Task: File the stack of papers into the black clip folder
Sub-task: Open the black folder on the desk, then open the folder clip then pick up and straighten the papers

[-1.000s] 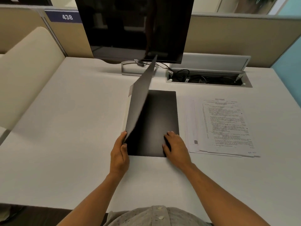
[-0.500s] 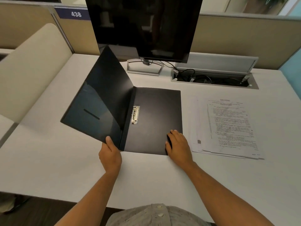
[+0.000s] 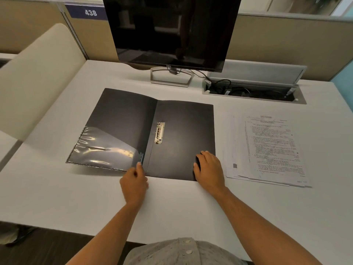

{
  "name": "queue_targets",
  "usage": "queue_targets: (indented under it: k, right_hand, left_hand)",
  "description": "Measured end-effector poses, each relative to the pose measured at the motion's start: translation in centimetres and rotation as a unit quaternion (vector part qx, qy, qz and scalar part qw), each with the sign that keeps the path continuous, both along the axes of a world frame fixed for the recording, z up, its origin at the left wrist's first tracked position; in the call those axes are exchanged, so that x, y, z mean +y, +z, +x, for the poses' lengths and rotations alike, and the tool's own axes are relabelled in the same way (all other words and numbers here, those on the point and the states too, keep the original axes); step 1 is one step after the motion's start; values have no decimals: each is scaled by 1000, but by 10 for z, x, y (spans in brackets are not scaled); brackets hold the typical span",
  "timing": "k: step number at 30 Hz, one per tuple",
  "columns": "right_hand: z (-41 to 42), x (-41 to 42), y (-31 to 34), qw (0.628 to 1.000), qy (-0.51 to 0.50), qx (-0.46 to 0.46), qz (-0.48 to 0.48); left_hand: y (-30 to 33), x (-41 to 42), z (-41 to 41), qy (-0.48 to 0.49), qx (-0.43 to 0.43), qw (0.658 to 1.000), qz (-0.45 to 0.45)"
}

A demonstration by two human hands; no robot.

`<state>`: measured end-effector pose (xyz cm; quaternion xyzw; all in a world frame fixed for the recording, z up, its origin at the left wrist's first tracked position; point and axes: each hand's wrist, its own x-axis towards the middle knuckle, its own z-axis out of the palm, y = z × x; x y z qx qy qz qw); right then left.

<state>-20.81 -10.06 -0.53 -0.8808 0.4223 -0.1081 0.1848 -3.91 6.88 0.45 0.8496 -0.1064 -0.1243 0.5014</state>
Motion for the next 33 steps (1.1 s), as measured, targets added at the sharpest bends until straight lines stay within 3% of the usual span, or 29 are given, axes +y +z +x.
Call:
queue_targets:
  k: [6, 13, 21, 33]
  right_hand:
    - [6, -2, 1, 997, 7, -2, -74]
    - [11, -3, -8, 996, 4, 18, -84]
    - [11, -6, -18, 990, 40, 120, -62]
    - [11, -6, -21, 986, 36, 141, -75]
  left_hand:
    - [3, -24, 1, -192, -173, 963, 71]
    - [2, -57, 29, -270, -285, 907, 150]
    - [-10, -66, 39, -328, -235, 872, 277]
    - [-18, -66, 39, -346, -230, 858, 303]
